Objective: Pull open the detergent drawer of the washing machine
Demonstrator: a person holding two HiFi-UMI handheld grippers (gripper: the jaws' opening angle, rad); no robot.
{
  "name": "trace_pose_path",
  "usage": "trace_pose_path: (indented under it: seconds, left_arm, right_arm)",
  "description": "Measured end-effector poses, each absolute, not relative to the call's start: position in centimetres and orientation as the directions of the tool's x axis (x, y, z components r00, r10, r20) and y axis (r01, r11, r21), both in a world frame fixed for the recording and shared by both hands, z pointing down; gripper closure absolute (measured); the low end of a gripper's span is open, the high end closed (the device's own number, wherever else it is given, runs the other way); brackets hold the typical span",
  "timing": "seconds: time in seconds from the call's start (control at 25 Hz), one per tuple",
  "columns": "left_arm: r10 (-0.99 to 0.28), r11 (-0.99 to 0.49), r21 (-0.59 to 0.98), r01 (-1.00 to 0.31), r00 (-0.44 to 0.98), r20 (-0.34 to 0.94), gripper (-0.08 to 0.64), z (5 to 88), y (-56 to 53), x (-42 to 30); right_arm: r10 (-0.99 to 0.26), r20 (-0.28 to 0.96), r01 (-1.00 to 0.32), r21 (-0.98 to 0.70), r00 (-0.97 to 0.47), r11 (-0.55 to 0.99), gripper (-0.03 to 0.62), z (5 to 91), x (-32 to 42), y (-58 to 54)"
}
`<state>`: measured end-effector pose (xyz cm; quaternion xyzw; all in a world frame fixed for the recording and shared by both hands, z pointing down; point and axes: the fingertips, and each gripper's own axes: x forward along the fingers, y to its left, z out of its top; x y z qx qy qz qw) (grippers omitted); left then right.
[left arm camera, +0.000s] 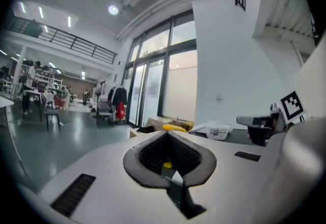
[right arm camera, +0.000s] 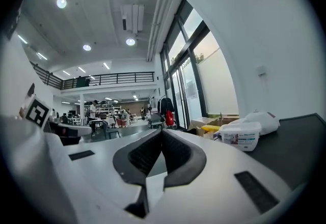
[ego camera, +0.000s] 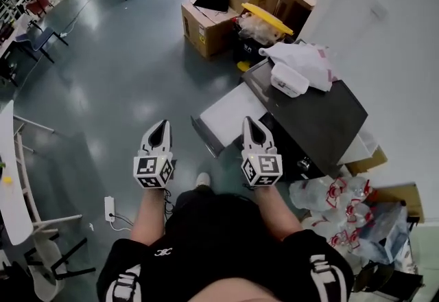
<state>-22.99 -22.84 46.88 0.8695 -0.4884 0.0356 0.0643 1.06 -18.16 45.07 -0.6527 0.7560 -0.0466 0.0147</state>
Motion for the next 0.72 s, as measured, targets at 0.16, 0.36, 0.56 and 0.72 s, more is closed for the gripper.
trace_pose_path:
  seconds: [0.16,0.36,0.56,0.72]
  left_arm:
    - [-0.861,-0.505,0.005,-0.863,0.504,0.07,0.56,43.7,-20.6,-21.5]
    - [-0.845,-0.529,-0.01,-0.848,0.526,0.095,0.56,44.0,-18.4,-19.8]
    - [-0.839,-0.541,-0.007,-0.841,0.539,0.069,0.56,43.1,-17.2,-17.9]
    - [-0.843,-0.536,-0.007,-0.844,0.535,0.054,0.559,42.6,-16.2,-17.0]
  right_arm:
    - [-0.989,0.007,-0.984,-0.104,-0.146,0.144,0.591,44.3,1.6,-17.4]
    - [-0.99,-0.017,-0.984,-0.108,-0.138,0.139,0.591,43.6,2.3,-15.8]
    - [-0.992,-0.044,-0.986,-0.116,-0.119,0.124,0.591,42.9,3.7,-14.6]
    - [-0.992,-0.046,-0.987,-0.11,-0.115,0.119,0.591,42.6,4.6,-13.3]
